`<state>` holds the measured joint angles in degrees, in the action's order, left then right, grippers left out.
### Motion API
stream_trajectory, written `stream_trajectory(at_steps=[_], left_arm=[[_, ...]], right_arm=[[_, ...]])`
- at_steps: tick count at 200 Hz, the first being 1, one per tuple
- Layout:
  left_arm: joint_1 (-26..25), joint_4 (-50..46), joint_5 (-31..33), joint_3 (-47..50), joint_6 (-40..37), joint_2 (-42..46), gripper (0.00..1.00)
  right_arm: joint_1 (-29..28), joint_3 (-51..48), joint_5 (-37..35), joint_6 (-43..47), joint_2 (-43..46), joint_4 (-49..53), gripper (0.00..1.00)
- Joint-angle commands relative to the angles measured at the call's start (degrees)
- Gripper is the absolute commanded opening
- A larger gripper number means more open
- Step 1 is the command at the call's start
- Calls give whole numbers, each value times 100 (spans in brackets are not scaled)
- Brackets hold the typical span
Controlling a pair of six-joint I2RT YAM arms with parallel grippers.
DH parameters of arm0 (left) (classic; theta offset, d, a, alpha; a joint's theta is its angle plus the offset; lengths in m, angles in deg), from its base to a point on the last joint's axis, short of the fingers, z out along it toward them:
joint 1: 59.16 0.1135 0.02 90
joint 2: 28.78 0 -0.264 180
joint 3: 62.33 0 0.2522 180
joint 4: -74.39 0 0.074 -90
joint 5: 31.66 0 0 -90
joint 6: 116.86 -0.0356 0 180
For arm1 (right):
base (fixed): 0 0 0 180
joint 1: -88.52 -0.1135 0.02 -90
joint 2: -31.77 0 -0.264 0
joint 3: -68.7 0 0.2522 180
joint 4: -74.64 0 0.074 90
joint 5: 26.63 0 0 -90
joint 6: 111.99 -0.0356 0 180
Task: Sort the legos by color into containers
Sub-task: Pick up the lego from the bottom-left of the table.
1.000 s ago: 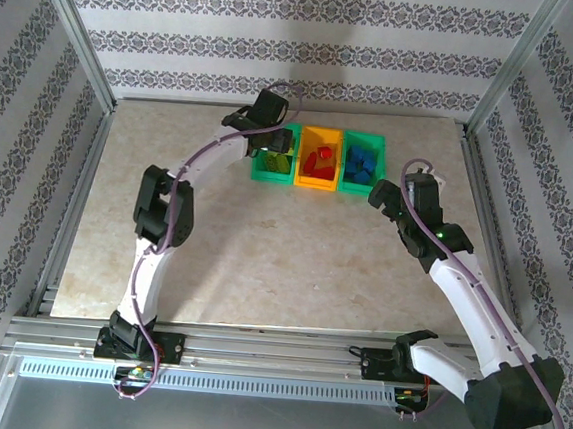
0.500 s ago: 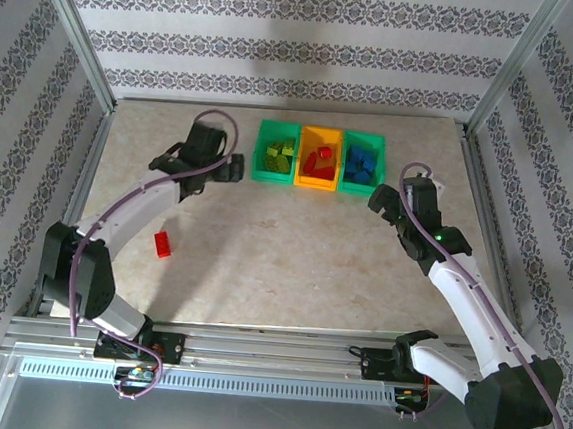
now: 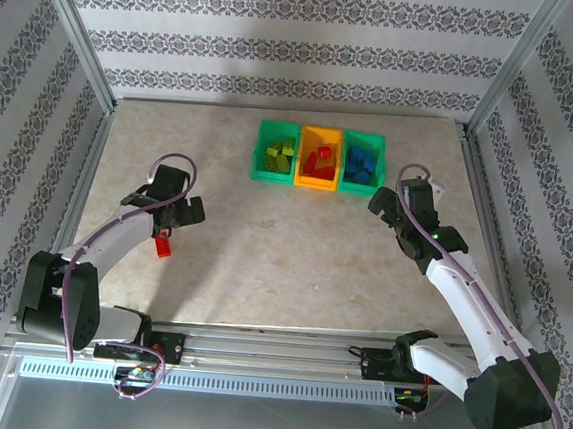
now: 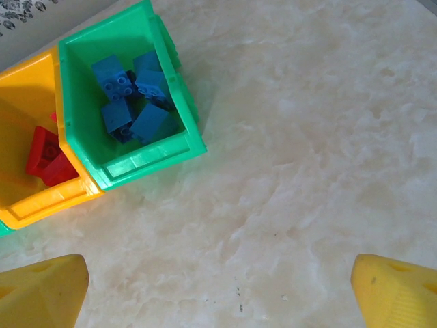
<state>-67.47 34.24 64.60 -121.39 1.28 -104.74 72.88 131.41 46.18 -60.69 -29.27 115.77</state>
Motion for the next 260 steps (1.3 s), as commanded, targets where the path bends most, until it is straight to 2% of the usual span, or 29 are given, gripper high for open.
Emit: stream_trajectory(at_steps=[1, 89, 146, 173, 221, 260], left_arm=[[105, -349, 176, 133, 308, 64, 99], [476, -603, 272, 809, 754, 368, 81], [713, -234, -128, 953, 789, 32, 67], [761, -97, -195, 995, 815, -195, 65], [796, 86, -276, 1059, 833, -419, 50], [797, 192, -352, 1089, 794, -435, 42]], right_arm=[[-71, -70, -100, -68, -23, 13, 98], [-71, -79, -197, -6, -22, -13, 98], [-71, -26, -135, -15, -137, -31, 98], [-71, -27, -153, -16, -111, -23, 98], [-71, -17, -197, 10, -97, -22, 98], [-72, -8, -198, -13, -141, -23, 98]])
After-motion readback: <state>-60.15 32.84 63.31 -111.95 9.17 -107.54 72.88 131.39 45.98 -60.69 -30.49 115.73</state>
